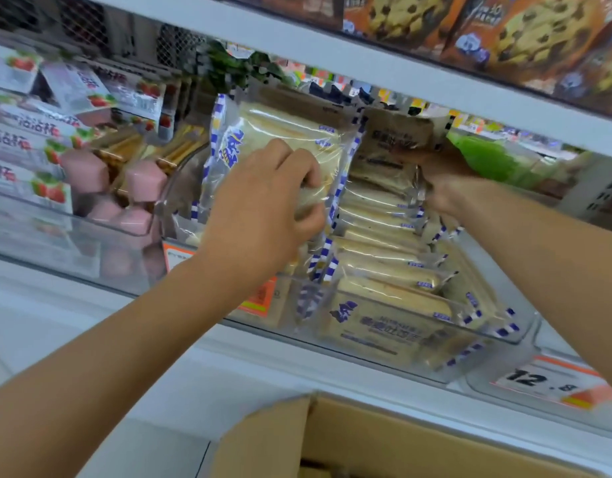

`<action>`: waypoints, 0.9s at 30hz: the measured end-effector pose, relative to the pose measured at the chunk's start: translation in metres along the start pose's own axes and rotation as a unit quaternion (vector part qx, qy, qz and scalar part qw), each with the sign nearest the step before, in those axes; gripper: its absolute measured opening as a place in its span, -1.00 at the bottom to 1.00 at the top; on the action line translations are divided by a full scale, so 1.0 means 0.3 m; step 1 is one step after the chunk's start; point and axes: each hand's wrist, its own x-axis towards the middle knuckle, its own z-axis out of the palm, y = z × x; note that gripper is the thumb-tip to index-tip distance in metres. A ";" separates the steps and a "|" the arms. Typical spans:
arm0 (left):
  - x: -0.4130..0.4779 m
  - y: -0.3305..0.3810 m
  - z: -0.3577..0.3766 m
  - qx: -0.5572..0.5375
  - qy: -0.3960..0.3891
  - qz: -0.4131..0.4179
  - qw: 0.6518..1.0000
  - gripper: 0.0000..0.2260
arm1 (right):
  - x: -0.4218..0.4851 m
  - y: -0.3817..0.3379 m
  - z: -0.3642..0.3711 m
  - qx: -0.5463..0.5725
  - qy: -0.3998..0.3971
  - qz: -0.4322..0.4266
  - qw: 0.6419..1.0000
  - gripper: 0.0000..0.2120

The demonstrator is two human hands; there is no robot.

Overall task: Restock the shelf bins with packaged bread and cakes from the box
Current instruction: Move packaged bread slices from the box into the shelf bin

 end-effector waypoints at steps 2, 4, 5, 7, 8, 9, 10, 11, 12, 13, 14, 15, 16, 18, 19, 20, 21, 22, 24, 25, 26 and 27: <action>0.000 0.001 -0.001 -0.001 0.001 -0.006 1.000 -0.83 | -0.001 0.000 0.009 -0.008 0.000 -0.012 1.000 -0.21; -0.002 0.002 0.001 0.000 0.001 -0.006 1.000 -0.84 | -0.003 0.008 0.023 -0.041 0.033 -0.027 0.998 -0.03; -0.003 0.003 0.000 0.000 0.001 -0.006 1.000 -0.84 | -0.006 0.011 0.029 -0.066 0.057 -0.031 0.996 -0.03; -0.006 0.005 -0.001 0.001 0.001 -0.009 1.000 -0.84 | -0.006 0.024 0.036 -0.082 0.104 -0.027 0.991 -0.03; -0.007 0.005 -0.001 0.001 0.002 -0.011 1.000 -0.83 | 0.003 0.033 0.039 -0.079 0.102 -0.027 0.991 -0.03; -0.008 0.004 -0.002 0.001 0.003 -0.013 1.000 -0.83 | 0.014 0.043 0.043 -0.089 0.099 -0.035 0.990 -0.08; -0.009 0.003 -0.002 0.001 0.003 -0.015 1.000 -0.83 | 0.008 0.044 0.050 -0.109 0.099 -0.047 0.988 -0.16; -0.009 0.004 -0.002 0.000 0.004 -0.017 1.000 -0.83 | 0.006 0.042 0.056 -0.114 0.099 -0.063 0.987 -0.23; -0.008 0.004 -0.001 0.000 0.006 -0.019 1.000 -0.83 | 0.006 0.041 0.062 -0.105 0.089 -0.069 0.988 -0.29; -0.007 0.006 -0.001 0.001 0.008 -0.020 1.000 -0.82 | 0.008 0.040 0.070 -0.099 0.073 -0.079 0.989 -0.35; -0.007 0.007 0.000 0.001 0.009 -0.021 1.000 -0.82 | 0.001 0.034 0.074 -0.105 0.057 -0.088 0.989 -0.41; -0.008 0.008 0.001 0.000 0.009 -0.022 1.000 -0.82 | 0.000 0.034 0.074 -0.121 0.041 -0.088 0.988 -0.46; -0.009 0.009 0.002 -0.001 0.008 -0.024 1.000 -0.82 | -0.004 0.035 0.073 -0.129 0.034 -0.095 0.987 -0.48; -0.011 0.009 -0.002 -0.005 0.008 -0.025 1.000 -0.82 | 0.005 0.050 0.073 -0.144 0.038 -0.114 0.982 -0.48; -0.010 0.010 -0.002 -0.006 0.007 -0.025 1.000 -0.82 | -0.002 0.050 0.074 -0.156 0.049 -0.122 0.979 -0.48; -0.010 0.010 -0.002 -0.007 0.005 -0.026 1.000 -0.82 | -0.005 0.050 0.079 -0.165 0.052 -0.127 0.977 -0.45; -0.009 0.009 -0.002 -0.007 0.004 -0.027 1.000 -0.82 | -0.008 0.049 0.082 -0.177 0.048 -0.124 0.975 -0.37; -0.009 0.008 -0.001 -0.005 0.004 -0.028 1.000 -0.82 | -0.014 0.046 0.082 -0.189 0.045 -0.117 0.974 -0.25; -0.010 0.006 0.001 -0.004 0.005 -0.027 1.000 -0.82 | -0.038 0.038 0.072 -0.251 0.053 -0.091 0.962 -0.03; -0.011 0.005 0.000 -0.005 0.006 -0.026 1.000 -0.82 | -0.055 0.033 0.063 -0.293 0.065 -0.100 0.949 0.01; -0.011 0.005 -0.001 -0.005 0.006 -0.026 1.000 -0.82 | -0.072 0.030 0.057 -0.330 0.070 -0.124 0.933 0.03; -0.010 0.006 -0.001 -0.005 0.004 -0.025 1.000 -0.82 | -0.088 0.028 0.053 -0.361 0.062 -0.153 0.918 0.03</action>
